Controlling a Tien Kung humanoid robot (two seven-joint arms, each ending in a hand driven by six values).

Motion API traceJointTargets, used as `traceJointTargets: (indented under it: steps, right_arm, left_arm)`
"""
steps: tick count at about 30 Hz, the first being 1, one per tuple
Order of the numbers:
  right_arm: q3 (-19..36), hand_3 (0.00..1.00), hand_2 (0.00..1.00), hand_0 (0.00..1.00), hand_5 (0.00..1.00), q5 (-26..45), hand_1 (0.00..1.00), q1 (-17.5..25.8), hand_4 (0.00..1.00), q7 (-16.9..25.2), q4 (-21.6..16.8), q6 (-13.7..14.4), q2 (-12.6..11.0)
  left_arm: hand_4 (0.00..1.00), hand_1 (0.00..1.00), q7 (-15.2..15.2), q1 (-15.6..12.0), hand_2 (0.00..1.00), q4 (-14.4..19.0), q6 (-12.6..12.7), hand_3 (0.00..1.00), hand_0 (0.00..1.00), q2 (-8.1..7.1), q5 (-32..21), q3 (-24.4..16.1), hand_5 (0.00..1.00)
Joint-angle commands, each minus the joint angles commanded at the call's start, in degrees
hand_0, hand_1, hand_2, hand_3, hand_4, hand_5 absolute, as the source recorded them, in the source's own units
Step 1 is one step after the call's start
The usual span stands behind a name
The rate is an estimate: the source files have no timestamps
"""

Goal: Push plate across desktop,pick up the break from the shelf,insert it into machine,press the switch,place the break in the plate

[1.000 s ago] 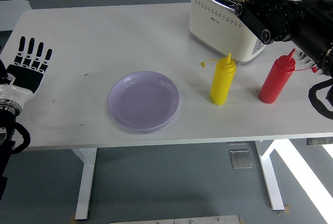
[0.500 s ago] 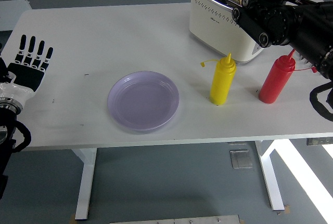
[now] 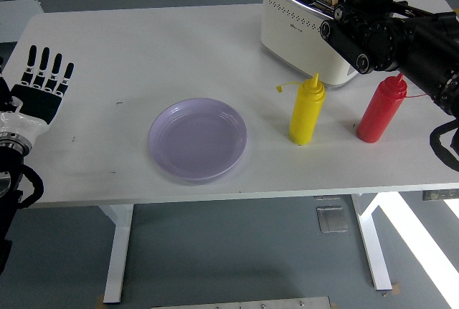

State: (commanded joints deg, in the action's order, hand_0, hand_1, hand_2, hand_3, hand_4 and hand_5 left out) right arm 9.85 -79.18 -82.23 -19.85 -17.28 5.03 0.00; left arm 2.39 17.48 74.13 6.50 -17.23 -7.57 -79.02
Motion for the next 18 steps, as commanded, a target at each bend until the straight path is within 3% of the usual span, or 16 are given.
traceJointTargets:
  steps: [4,5,18]
  right_arm:
    - [-0.34,0.626,0.573,0.401,0.107,0.21,0.551,0.15,0.567,0.40,-0.40,0.72,0.00]
    - [-0.41,0.571,0.531,0.389,0.016,0.22,0.528,0.20,0.479,0.47,-0.50,0.83,0.00]
    - [-0.88,0.519,0.489,0.371,0.006,-0.29,0.503,0.64,0.463,0.65,-1.85,1.51,0.00]
  left_arm:
    - [0.620,0.722,0.01,0.02,0.679,-0.01,0.01,0.709,0.788,0.04,-0.01,0.02,0.998]
    - [0.619,0.722,0.01,0.03,0.679,0.00,0.01,0.709,0.788,0.05,-0.01,0.03,0.998]
    - [0.619,0.722,0.06,0.06,0.679,0.02,0.02,0.709,0.788,0.08,-0.01,-0.06,0.998]
